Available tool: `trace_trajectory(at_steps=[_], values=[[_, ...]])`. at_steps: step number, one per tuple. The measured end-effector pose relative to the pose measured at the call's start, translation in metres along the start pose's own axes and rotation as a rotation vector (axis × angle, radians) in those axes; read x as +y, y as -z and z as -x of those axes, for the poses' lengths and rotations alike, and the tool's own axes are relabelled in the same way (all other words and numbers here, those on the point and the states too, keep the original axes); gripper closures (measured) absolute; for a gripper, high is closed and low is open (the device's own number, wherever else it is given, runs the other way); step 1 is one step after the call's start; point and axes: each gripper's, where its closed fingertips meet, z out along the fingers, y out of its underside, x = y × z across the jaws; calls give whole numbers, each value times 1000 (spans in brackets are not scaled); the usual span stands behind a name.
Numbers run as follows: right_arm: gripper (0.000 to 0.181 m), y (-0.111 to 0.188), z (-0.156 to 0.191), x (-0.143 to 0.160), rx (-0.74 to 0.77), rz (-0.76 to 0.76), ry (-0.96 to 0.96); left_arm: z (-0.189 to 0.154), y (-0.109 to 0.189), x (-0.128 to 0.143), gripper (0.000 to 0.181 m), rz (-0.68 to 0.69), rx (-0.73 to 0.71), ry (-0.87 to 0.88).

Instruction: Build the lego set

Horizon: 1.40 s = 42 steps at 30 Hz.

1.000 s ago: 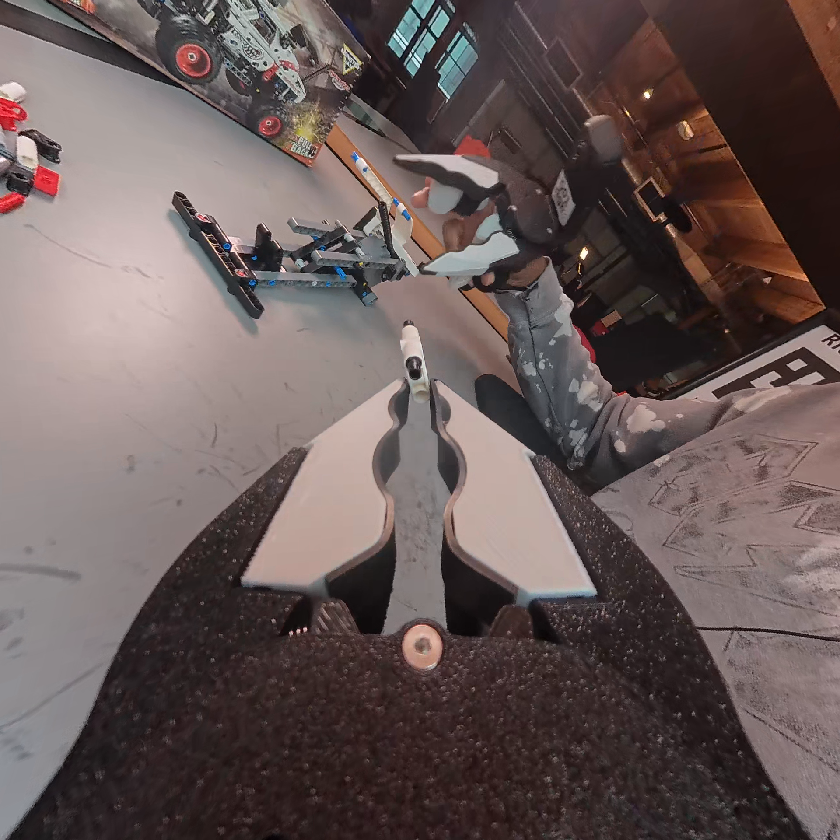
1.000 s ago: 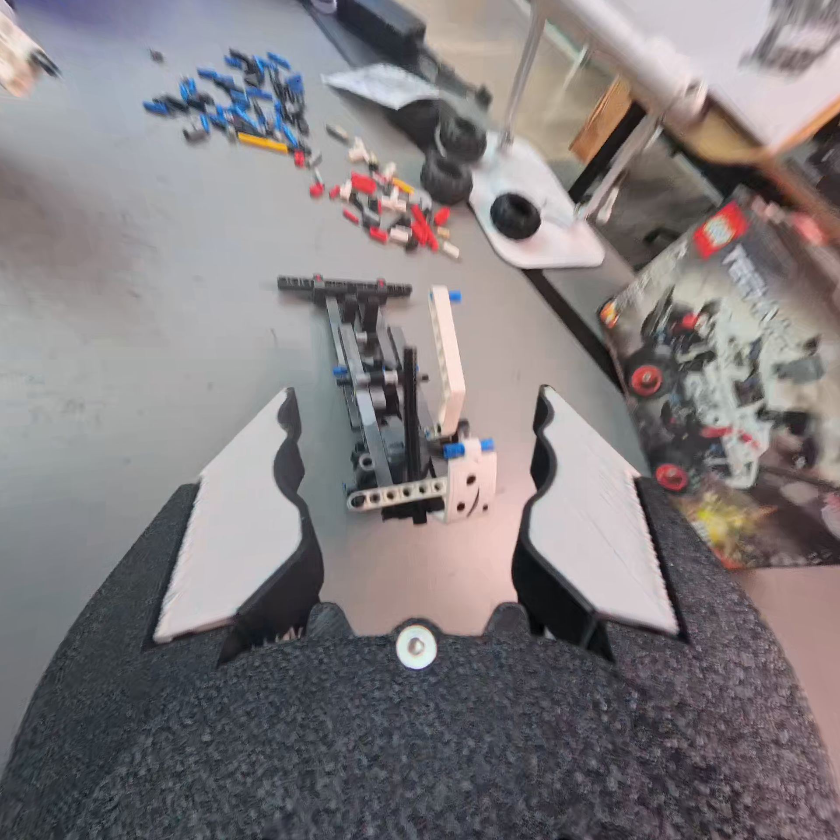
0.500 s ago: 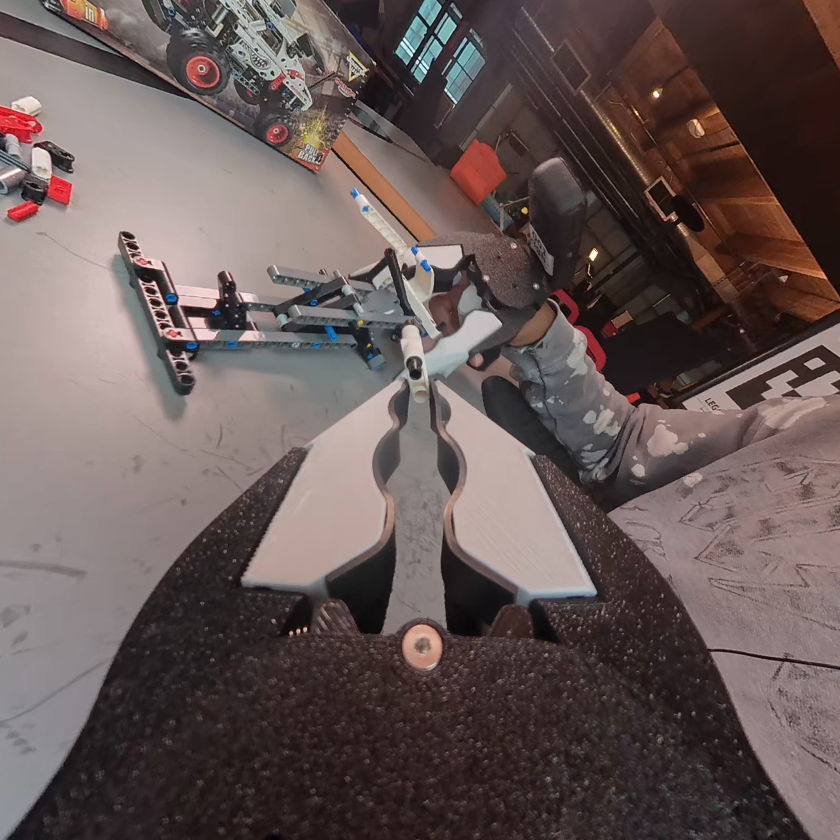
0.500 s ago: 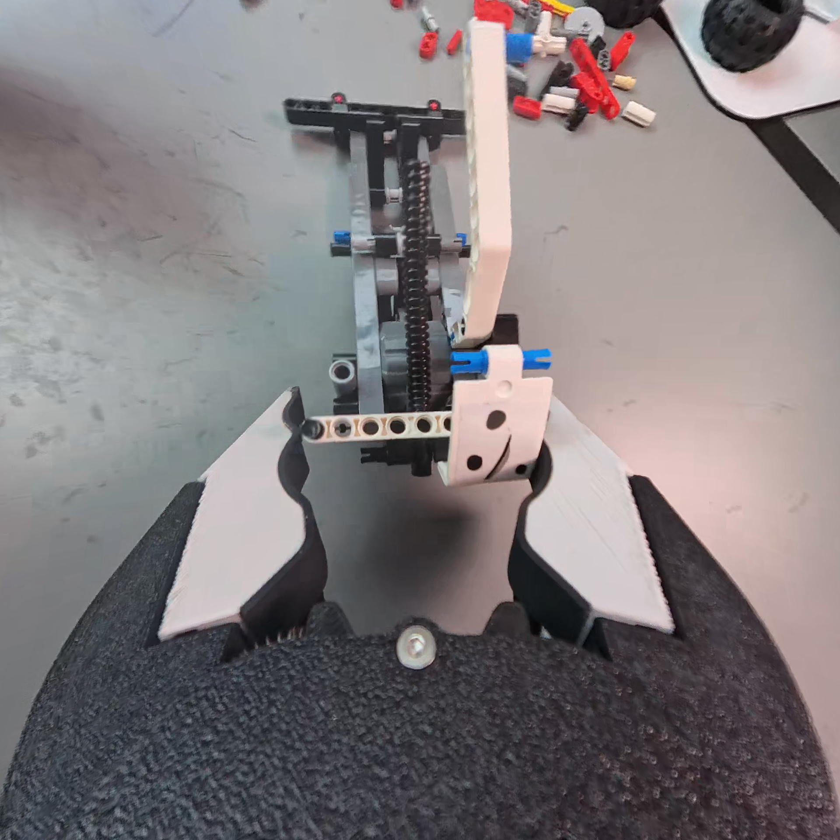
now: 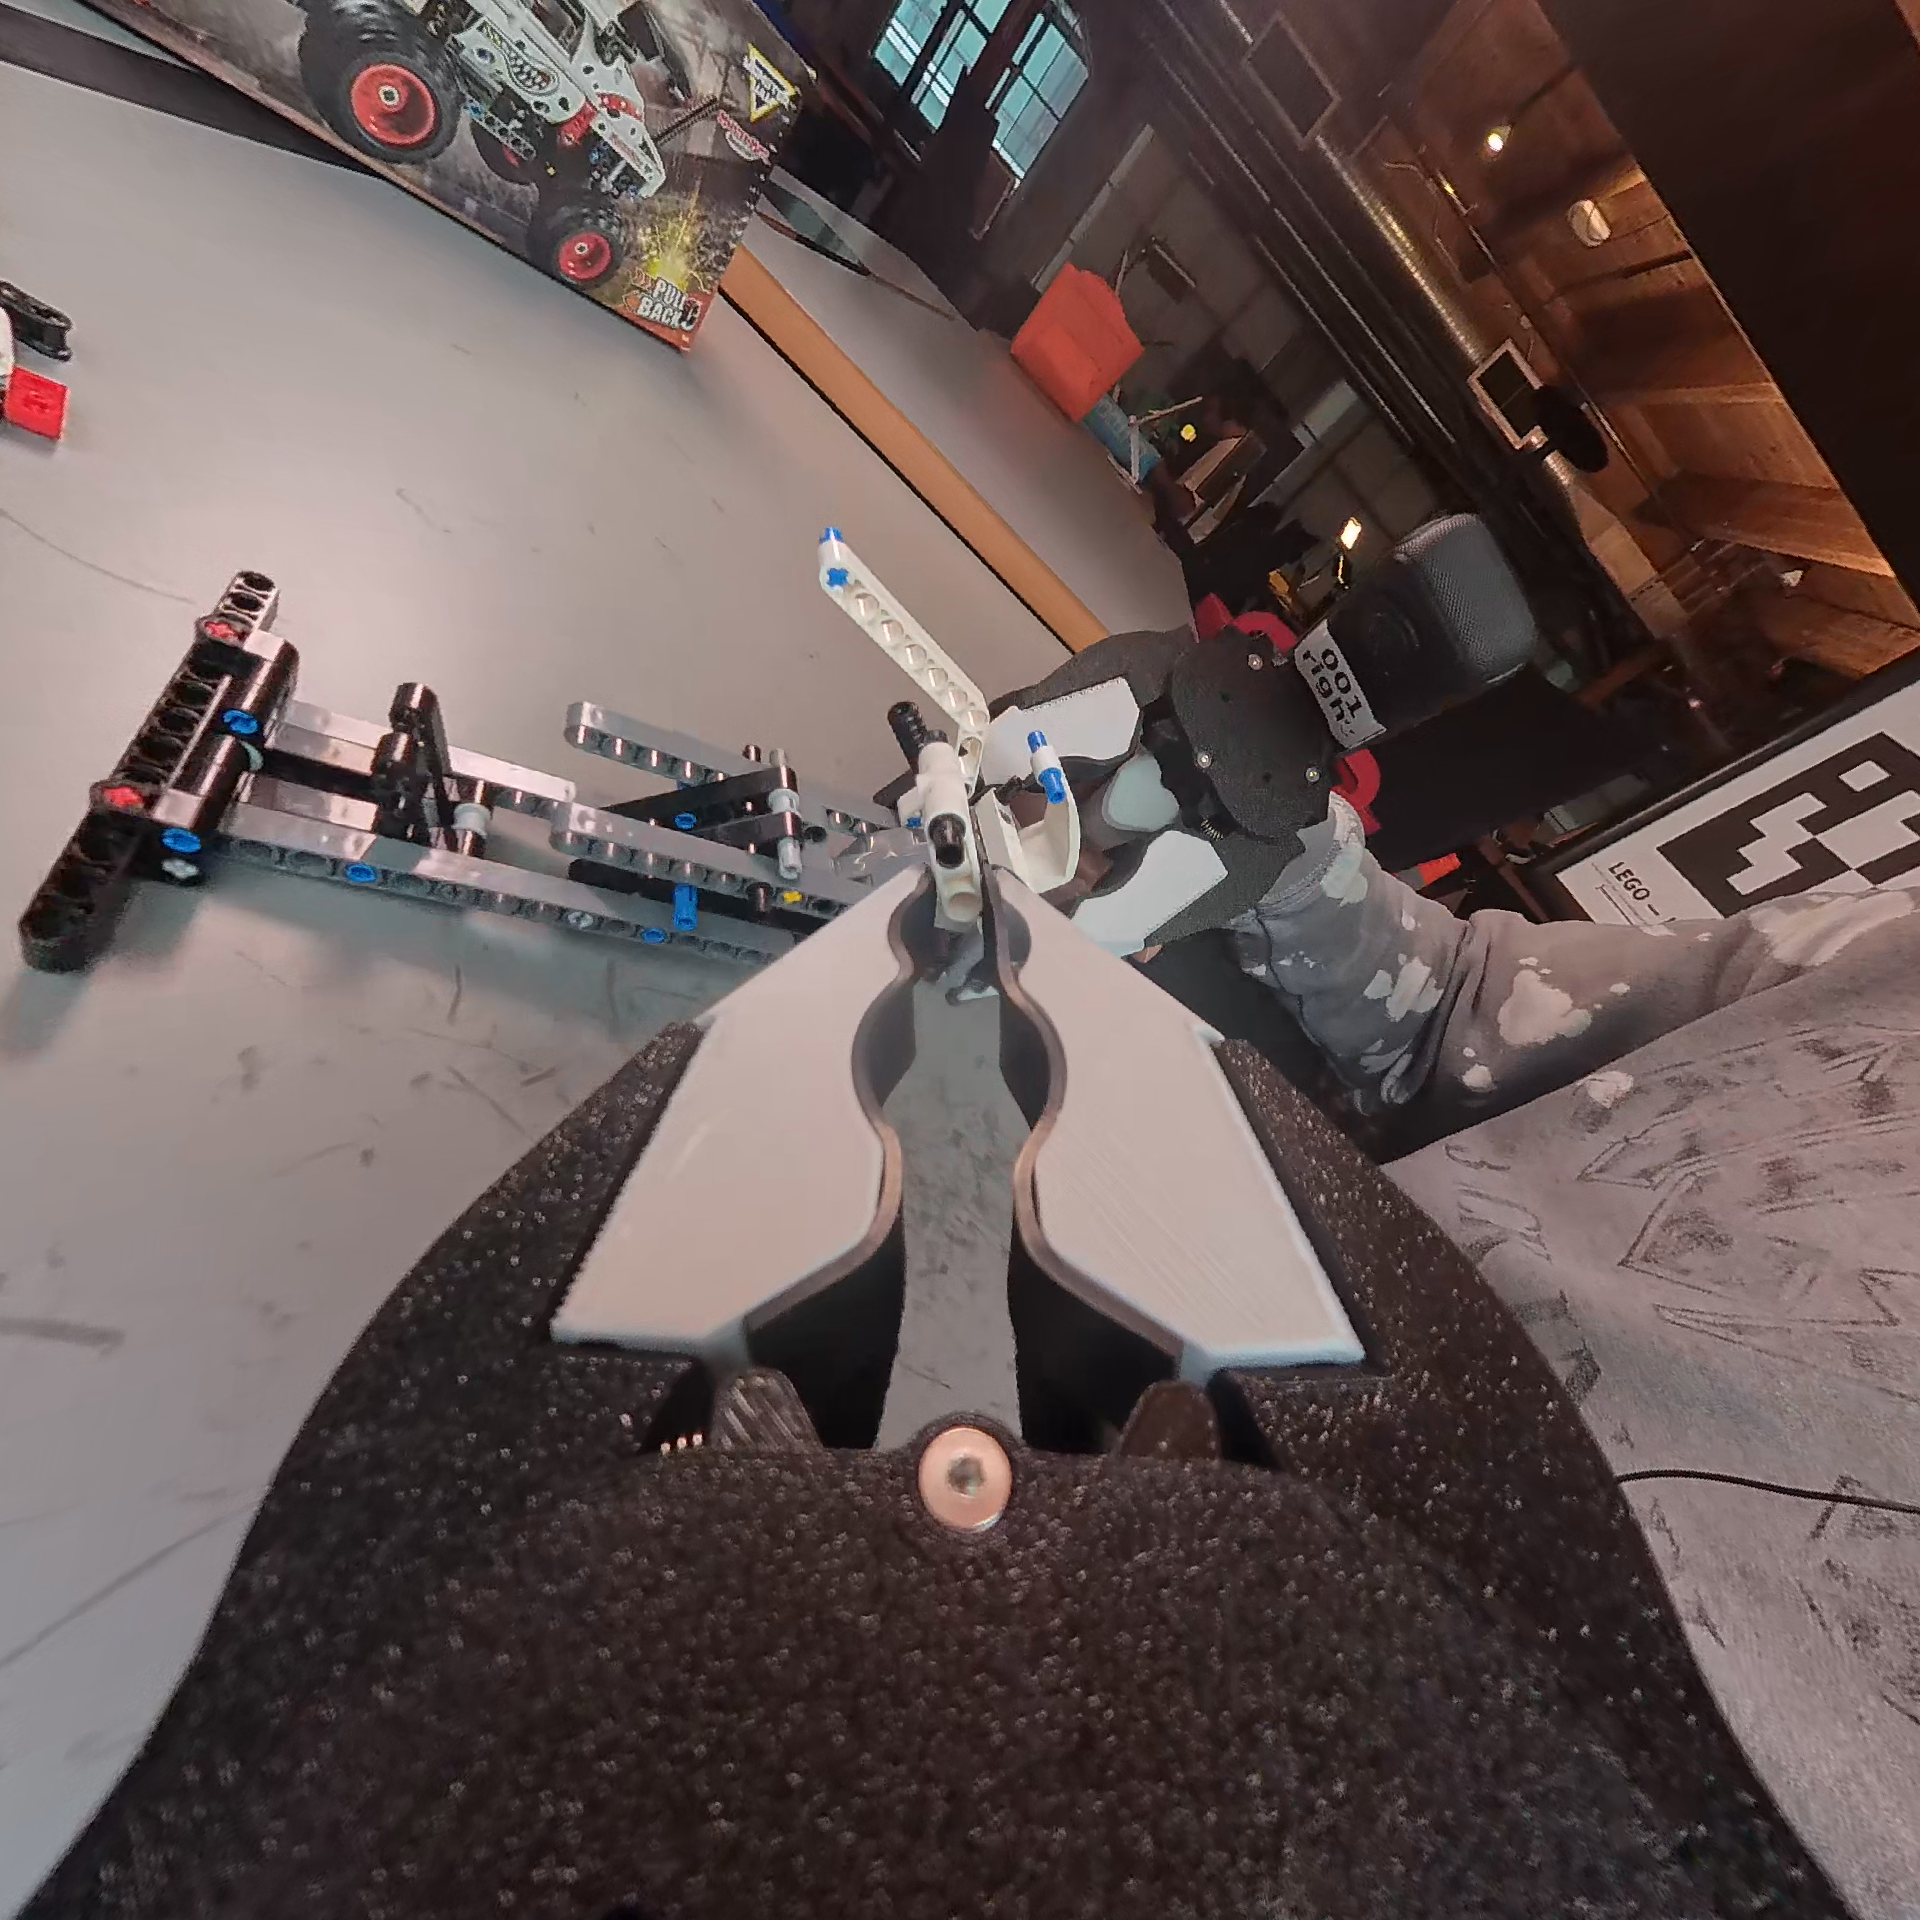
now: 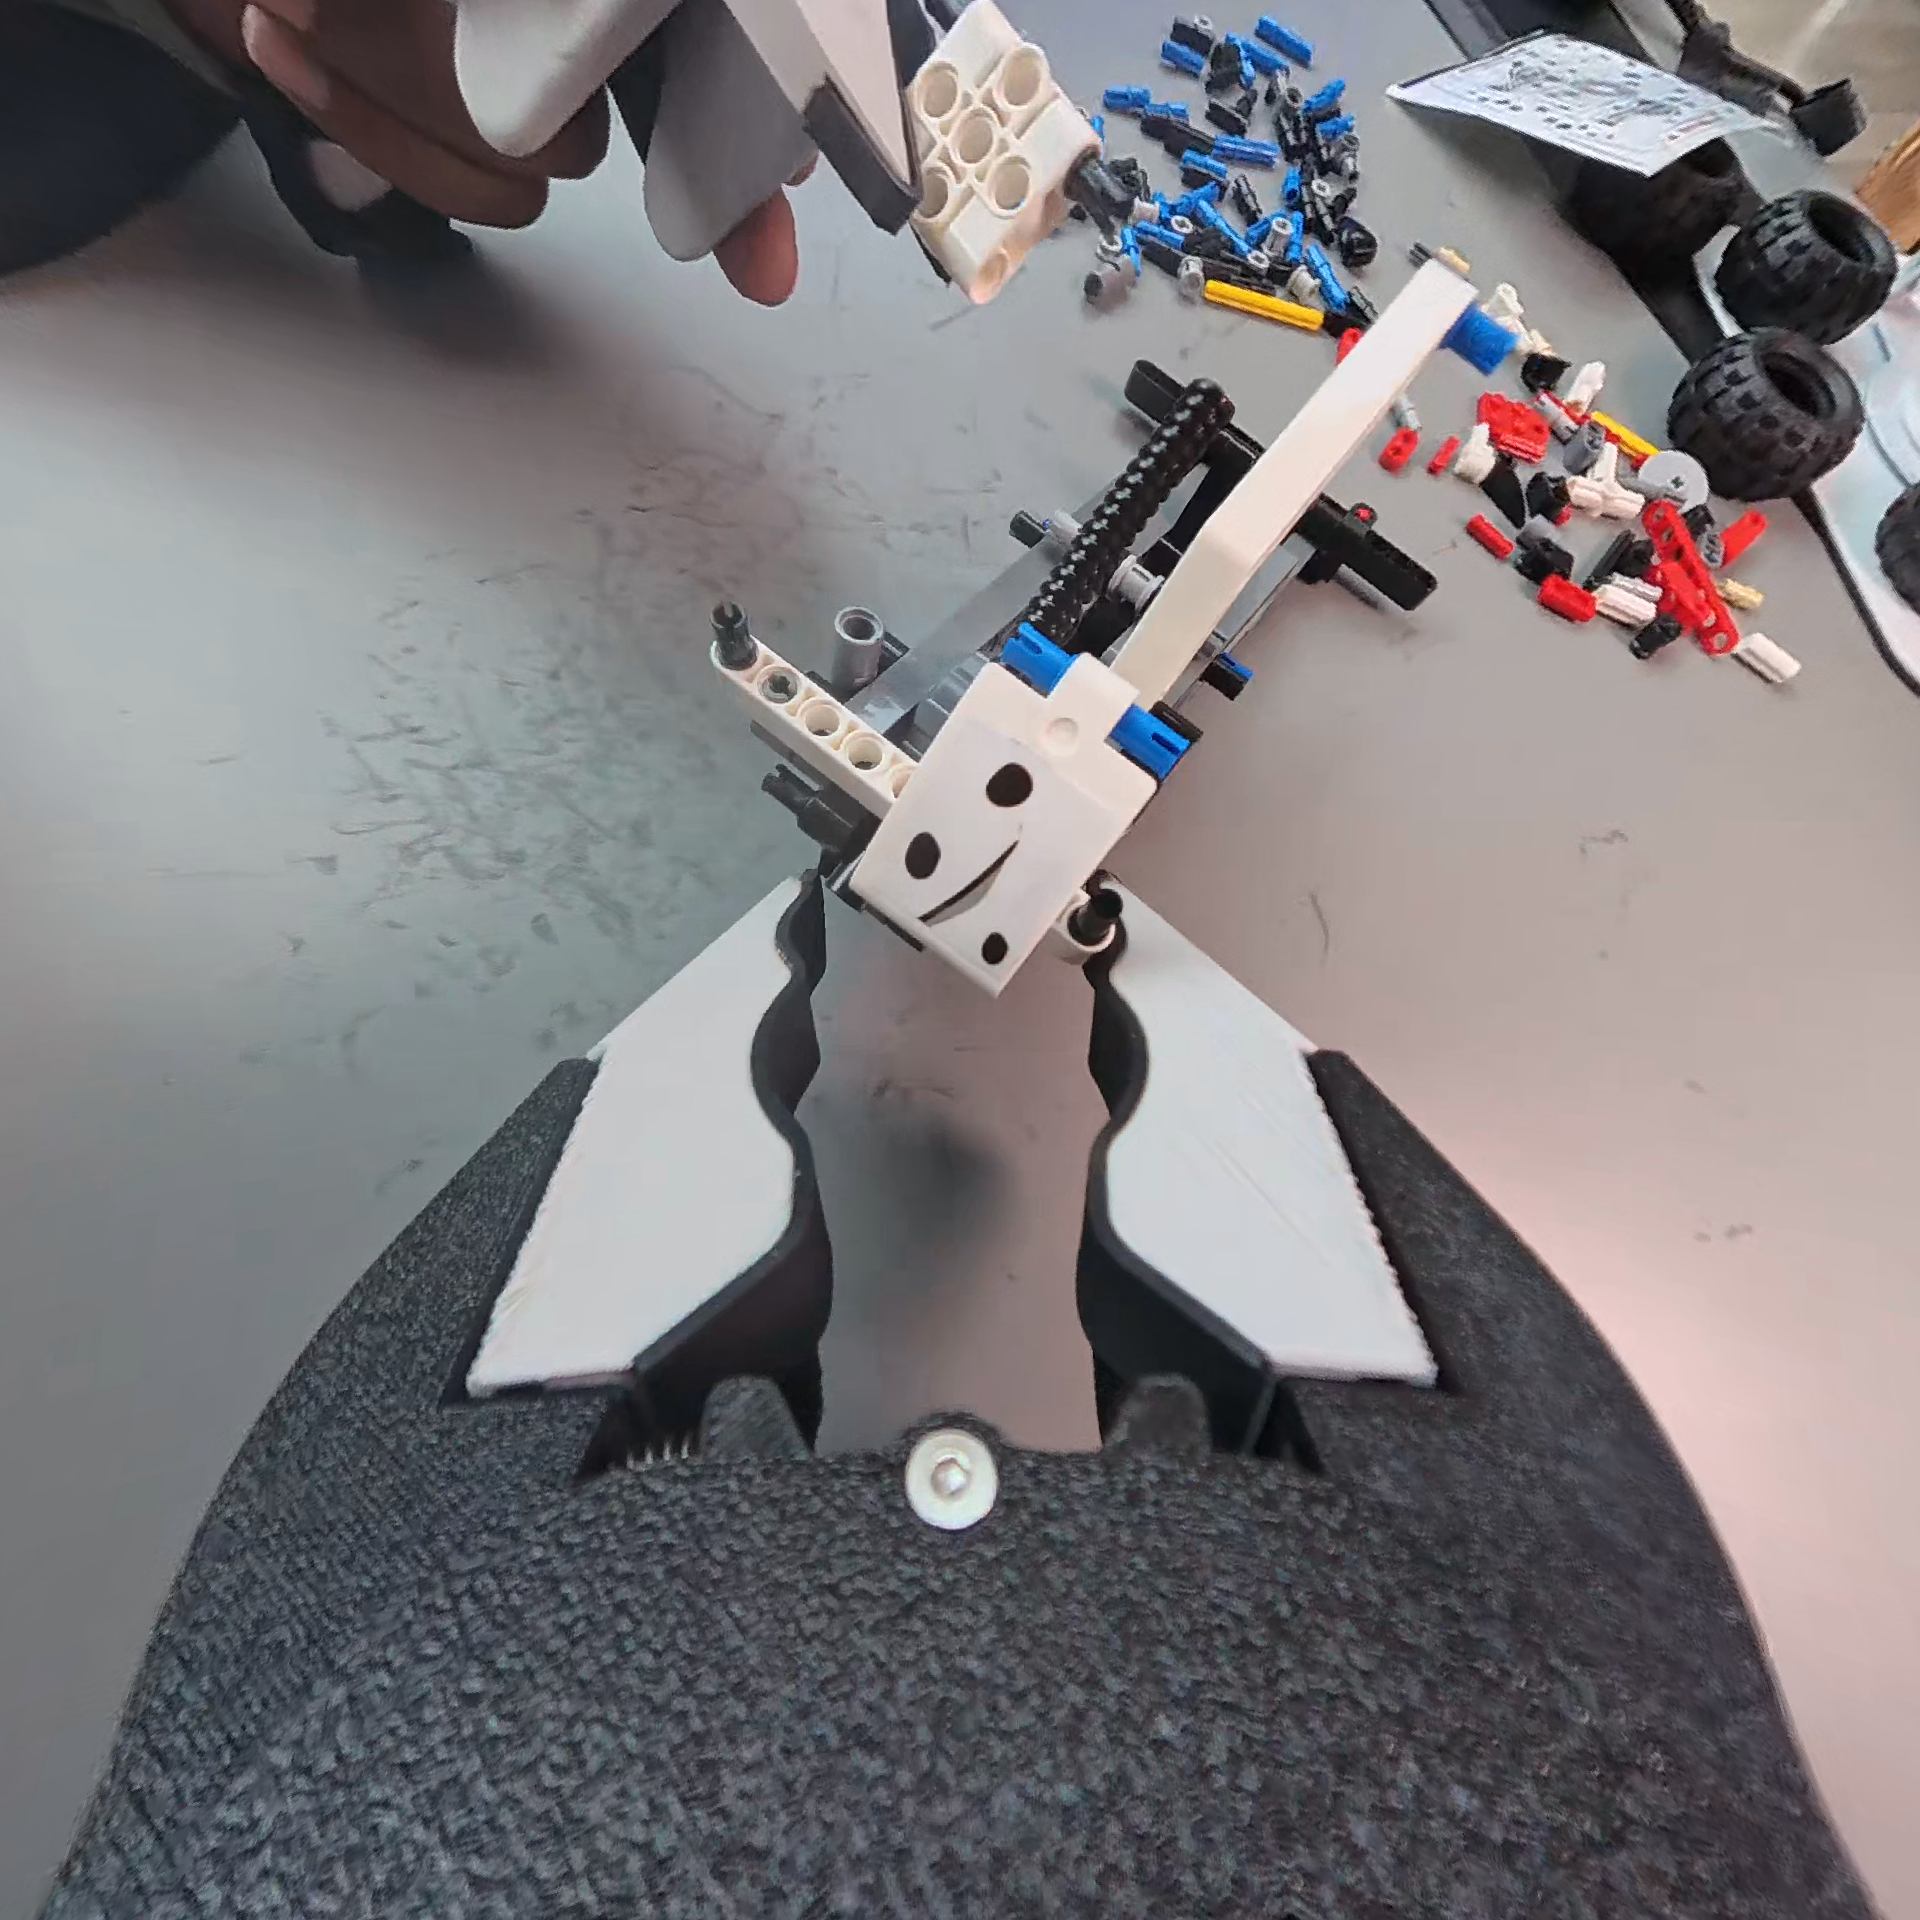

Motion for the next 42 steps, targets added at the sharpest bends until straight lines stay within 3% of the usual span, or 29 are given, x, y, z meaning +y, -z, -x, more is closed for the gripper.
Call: trace_trajectory(at_steps=[4, 7, 15, 25, 42], values=[[136, -3, 13, -6, -32, -21, 15, 0, 0, 1, 173, 3, 9, 9], [121, -3, 28, -12, -90, -38, 26, -2, -1, 2, 173, 10, 23, 19], [131, 11, 18, -23, -99, -183, 40, -7, -3, 6, 173, 33, 51, 21], [147, 4, 20, -31, -21, -212, 155, -12, 2, -2, 174, -14, 69, 8], [136, 20, 25, -41, -78, -315, 137, -16, 3, -9, 174, -56, 91, 19]])
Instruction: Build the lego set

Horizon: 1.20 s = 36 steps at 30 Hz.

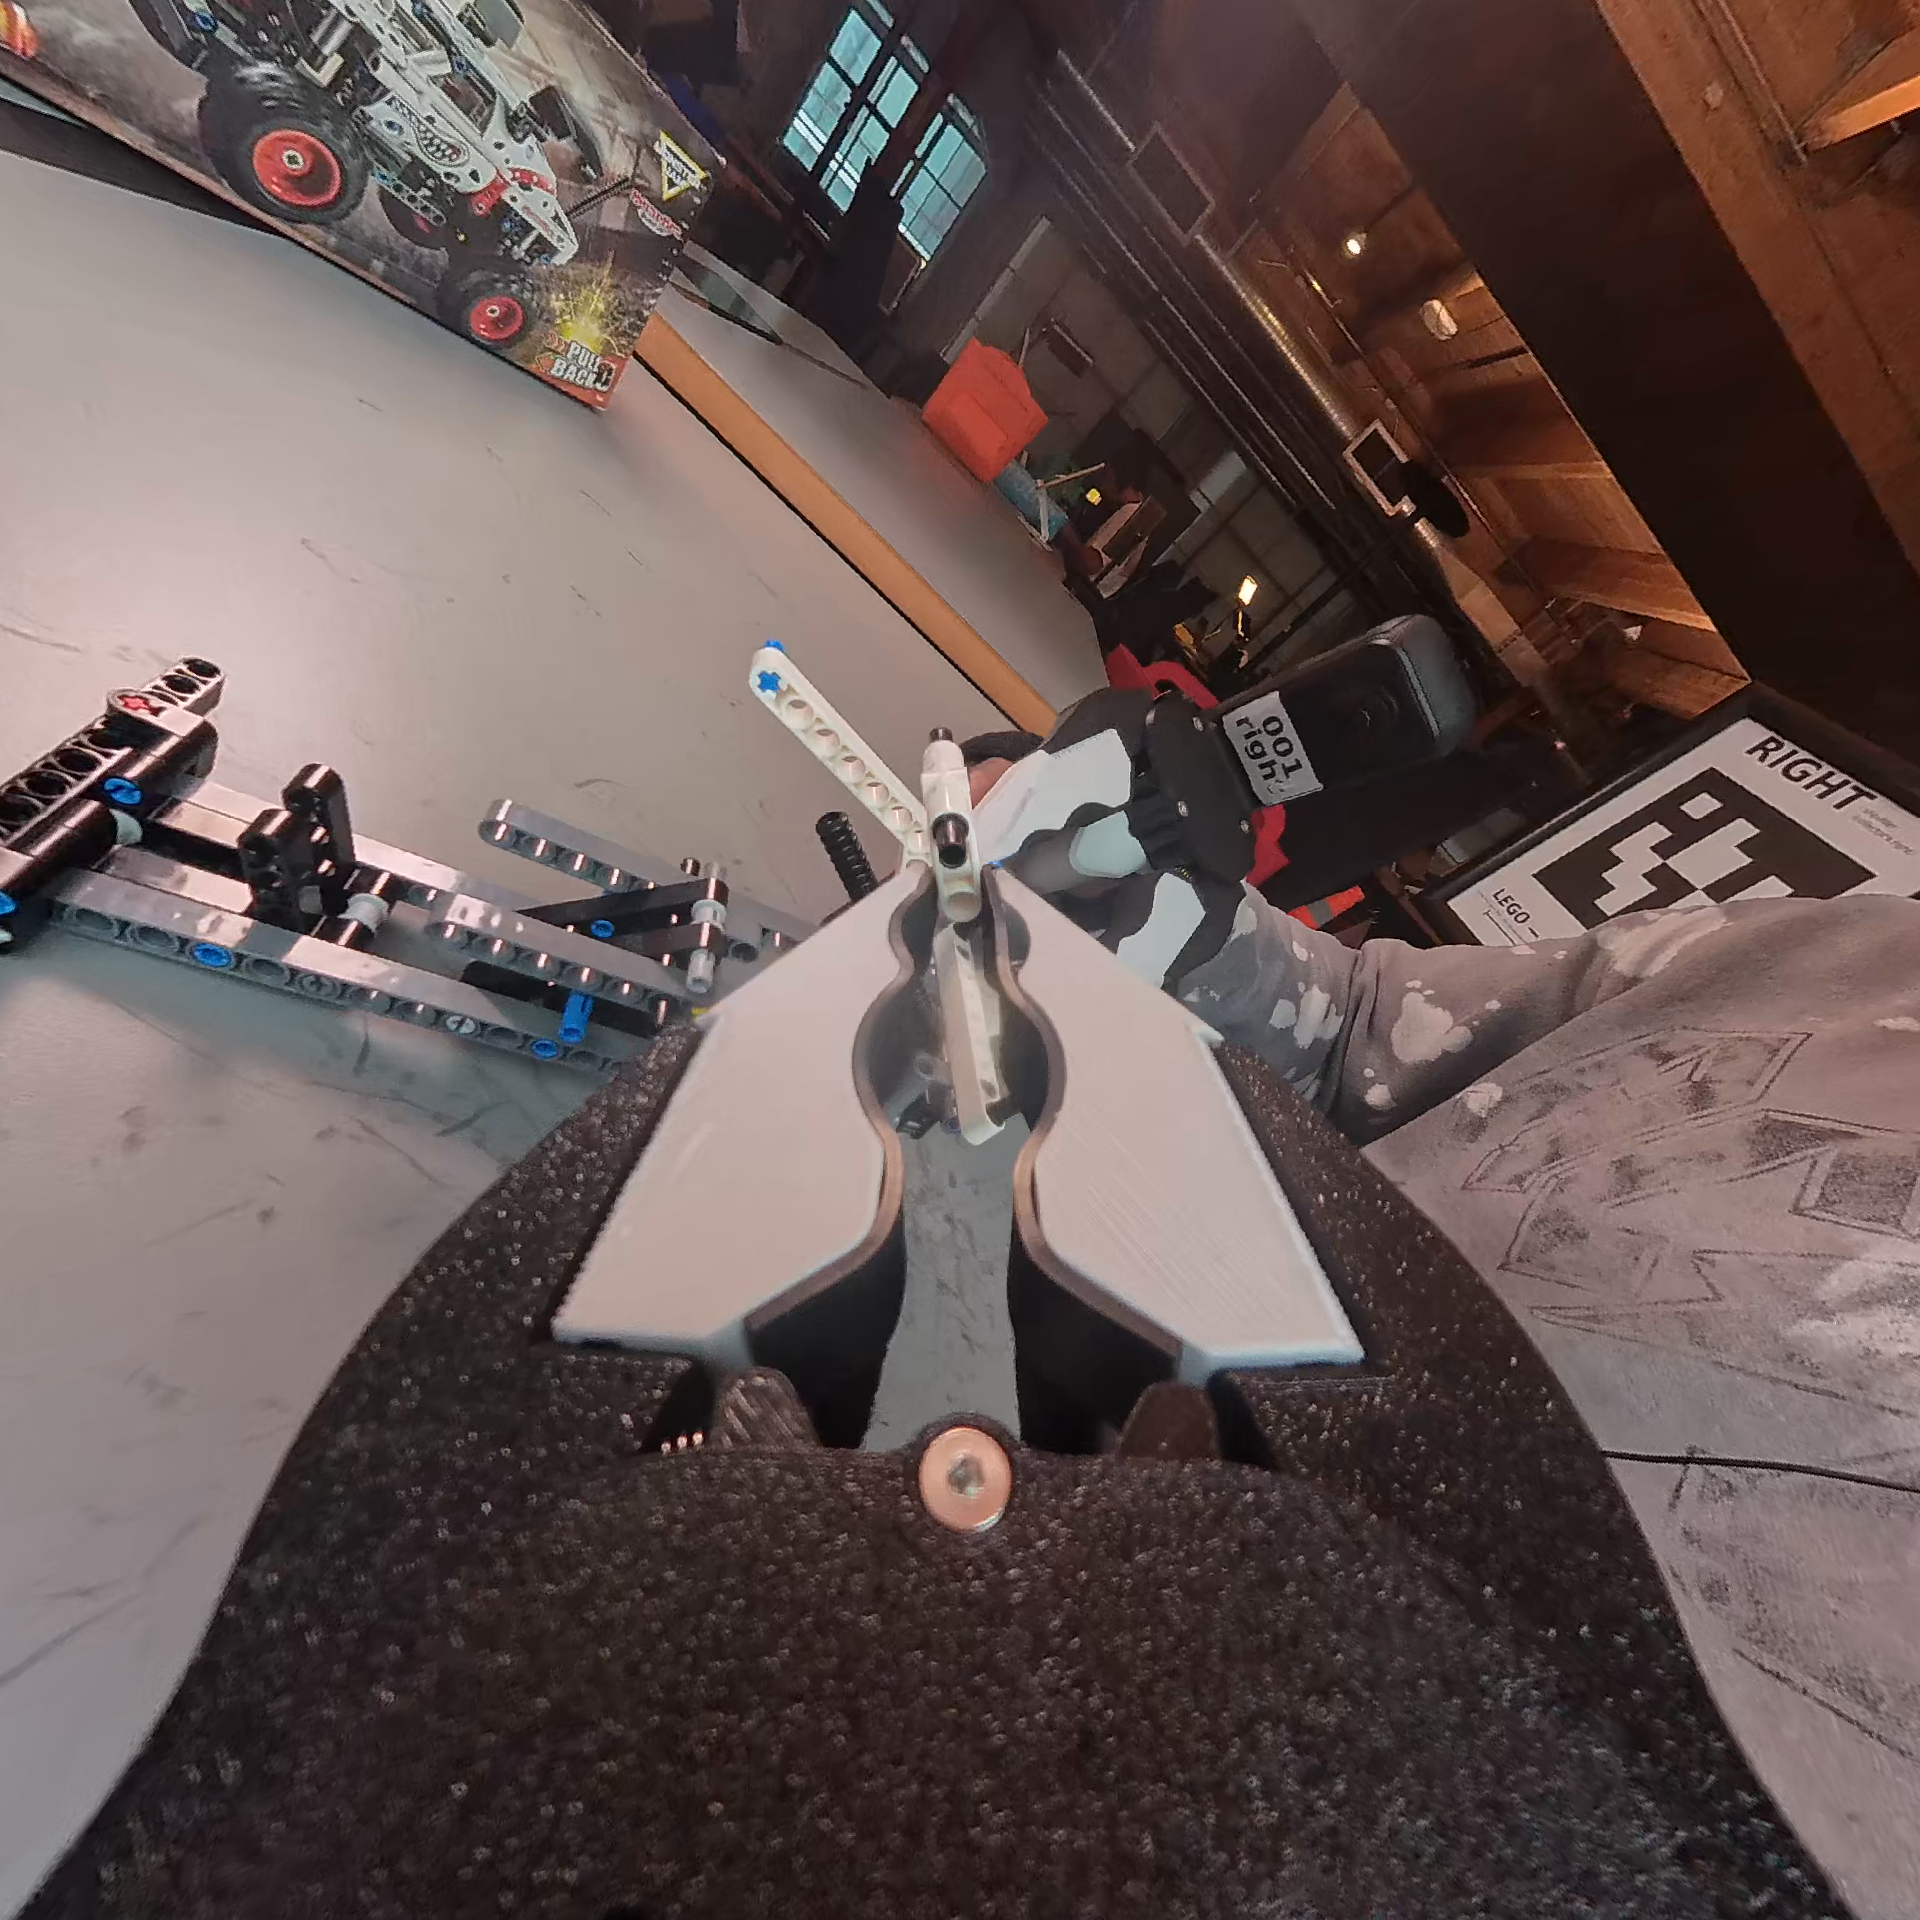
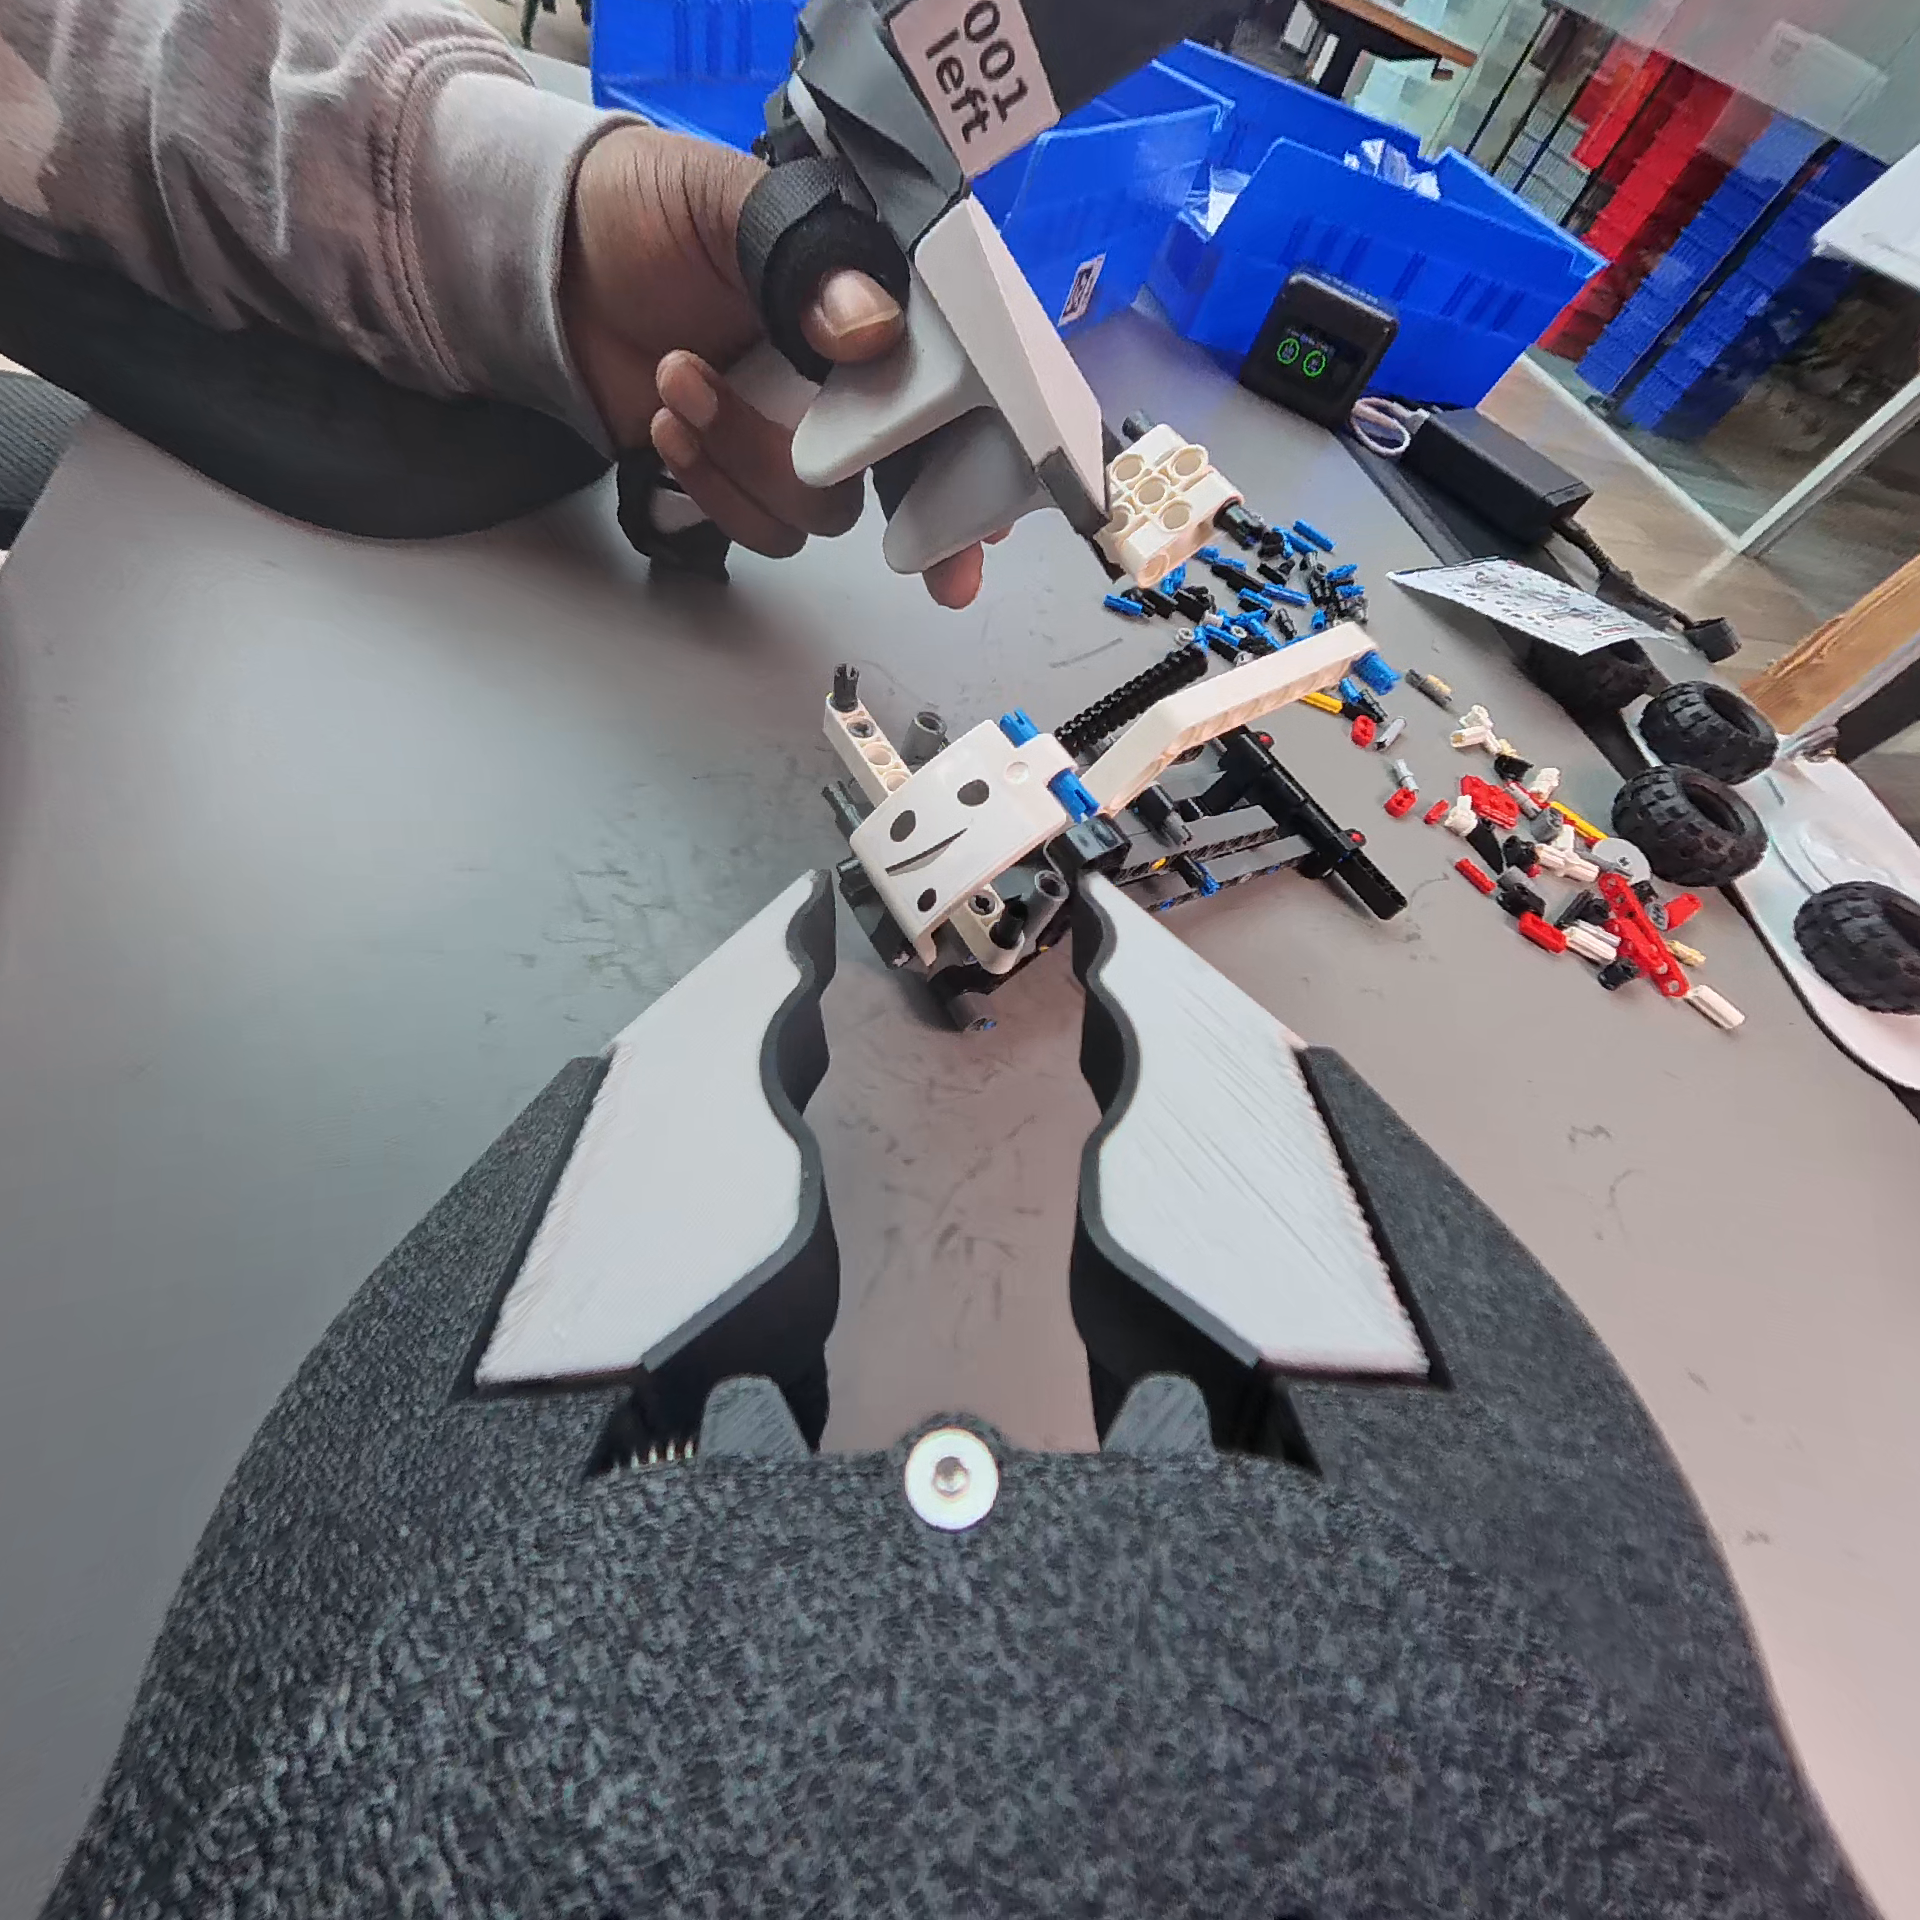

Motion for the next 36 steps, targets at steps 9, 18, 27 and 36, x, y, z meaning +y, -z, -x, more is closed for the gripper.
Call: trace_trajectory(at_steps=[9, 18, 27, 36], values=[[140, 8, -9, -15, 13, -99, -71, -7, -7, 4, 174, -4, 45, 87], [143, 10, -18, -17, 16, -141, -166, -5, -9, 9, 174, 8, 35, 151], [148, 17, -38, -18, 76, -176, -252, 6, -6, 6, 174, -21, -3, 202], [155, 18, -51, -18, 82, -205, -329, 11, -14, 13, 175, -19, -18, 324]])
